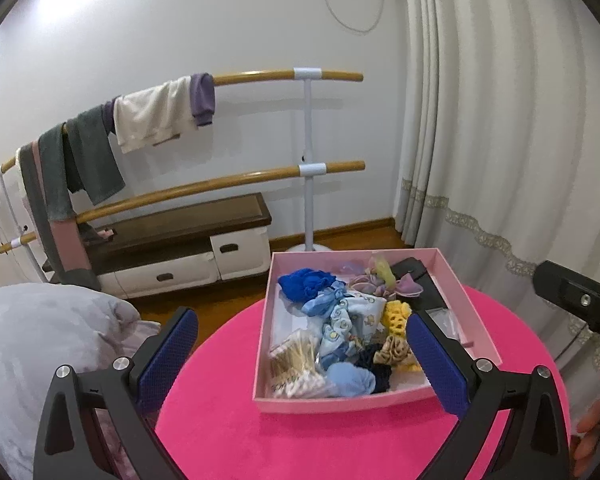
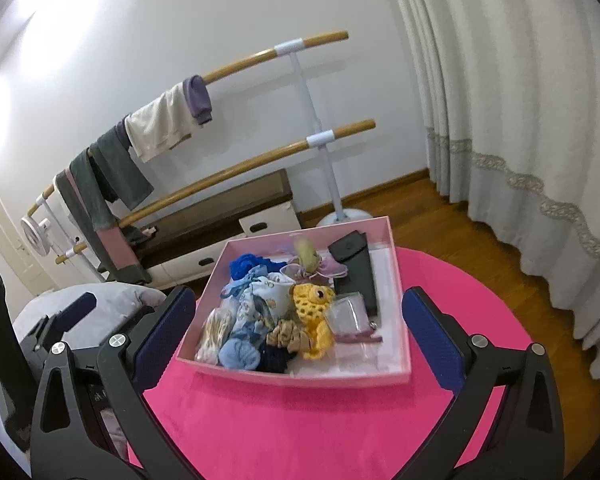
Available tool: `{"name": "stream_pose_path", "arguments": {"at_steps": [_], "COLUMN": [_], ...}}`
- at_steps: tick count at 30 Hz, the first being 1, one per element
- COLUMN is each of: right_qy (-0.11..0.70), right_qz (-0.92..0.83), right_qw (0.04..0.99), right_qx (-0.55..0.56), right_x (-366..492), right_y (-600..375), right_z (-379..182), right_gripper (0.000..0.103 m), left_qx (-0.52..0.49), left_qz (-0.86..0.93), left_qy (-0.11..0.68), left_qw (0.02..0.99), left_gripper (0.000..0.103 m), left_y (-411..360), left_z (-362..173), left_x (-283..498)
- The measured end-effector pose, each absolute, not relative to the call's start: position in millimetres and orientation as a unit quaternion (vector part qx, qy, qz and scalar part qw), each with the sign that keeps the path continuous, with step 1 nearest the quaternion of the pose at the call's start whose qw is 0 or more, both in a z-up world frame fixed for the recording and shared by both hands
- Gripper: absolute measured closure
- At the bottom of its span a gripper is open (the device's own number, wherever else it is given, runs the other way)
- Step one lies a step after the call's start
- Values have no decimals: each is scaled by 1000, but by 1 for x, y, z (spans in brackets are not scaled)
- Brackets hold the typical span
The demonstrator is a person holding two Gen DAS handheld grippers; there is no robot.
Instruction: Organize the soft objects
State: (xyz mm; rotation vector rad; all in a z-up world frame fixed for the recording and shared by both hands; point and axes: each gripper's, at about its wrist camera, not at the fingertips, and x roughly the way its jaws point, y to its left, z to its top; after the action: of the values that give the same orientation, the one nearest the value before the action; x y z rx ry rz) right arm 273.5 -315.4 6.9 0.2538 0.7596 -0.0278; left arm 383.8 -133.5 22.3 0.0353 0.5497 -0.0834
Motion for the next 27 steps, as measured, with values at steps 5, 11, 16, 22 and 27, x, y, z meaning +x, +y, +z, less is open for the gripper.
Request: {"name": "stream_pose_path", "arguments": {"at_steps": [5, 11, 16, 22, 27], "right_qy": [351, 339, 326, 314, 305], "right_qz": [-30, -50, -58, -59, -64], "right_qw": [929, 935, 941, 946, 949], "right_qx": [112, 92, 75, 54, 33], "right_x": [233, 190, 156, 127, 107], "right_y": [-313, -304, -288, -265, -245], "right_z": [25, 37, 48, 57, 62], "right_gripper": [0, 0, 0, 0, 0], "left_qx": [14, 6, 3, -2, -4], "left_qz": [-44, -47, -46, -43, -42], "left_qy": [258, 238, 225, 215, 214], "left_qw": [965, 970, 973, 976, 976], "left_gripper": [0, 0, 0, 0, 0], "left_y": [-122, -109, -102, -94, -90], "left_z": [38, 57, 63, 67, 65], "left_x": [332, 270, 224, 175, 142]}}
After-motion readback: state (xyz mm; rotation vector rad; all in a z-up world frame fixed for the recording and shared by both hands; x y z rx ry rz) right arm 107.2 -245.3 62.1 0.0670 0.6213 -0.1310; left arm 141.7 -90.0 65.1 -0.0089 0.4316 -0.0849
